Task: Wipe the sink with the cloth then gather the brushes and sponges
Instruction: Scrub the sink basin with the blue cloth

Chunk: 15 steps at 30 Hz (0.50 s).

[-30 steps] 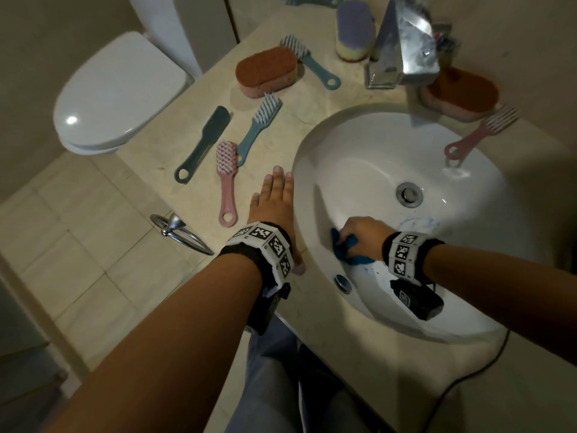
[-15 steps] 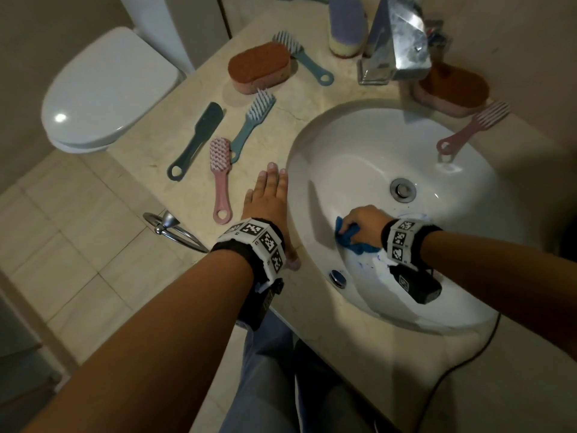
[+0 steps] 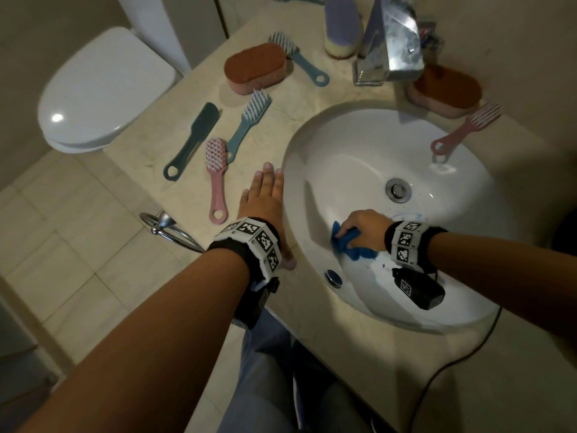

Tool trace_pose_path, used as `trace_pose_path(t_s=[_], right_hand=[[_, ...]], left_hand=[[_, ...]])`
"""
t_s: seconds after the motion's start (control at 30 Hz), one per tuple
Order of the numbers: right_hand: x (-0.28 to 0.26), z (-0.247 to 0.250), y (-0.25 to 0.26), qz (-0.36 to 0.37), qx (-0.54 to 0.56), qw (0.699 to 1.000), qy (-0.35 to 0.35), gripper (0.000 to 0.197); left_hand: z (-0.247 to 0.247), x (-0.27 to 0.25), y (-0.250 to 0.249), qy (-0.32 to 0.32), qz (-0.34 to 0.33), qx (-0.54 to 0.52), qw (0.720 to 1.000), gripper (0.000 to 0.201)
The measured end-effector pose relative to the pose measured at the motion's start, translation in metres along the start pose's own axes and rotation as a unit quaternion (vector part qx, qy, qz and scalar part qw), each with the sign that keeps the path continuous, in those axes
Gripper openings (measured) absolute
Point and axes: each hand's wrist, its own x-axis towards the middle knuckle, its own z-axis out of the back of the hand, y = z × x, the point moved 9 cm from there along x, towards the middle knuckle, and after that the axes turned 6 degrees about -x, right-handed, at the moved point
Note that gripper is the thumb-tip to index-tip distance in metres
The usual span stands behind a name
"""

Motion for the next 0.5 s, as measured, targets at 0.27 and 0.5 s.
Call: trace_pose_path(t_s=[0.27,0.5], right_hand=[[-0.007,-0.027,0.015,0.07,-0.057,0.994,0.061,0.028],[0.005,-0.008,-0.003,0.036,-0.047,0.997,0.039,0.024]], left_hand=[[-0.002,0.003,0.0,0.01,0.008,0.005,1.0,0.161],[-0.001,0.001,-0.001,0.007,0.006,0.003,1.0,0.16]])
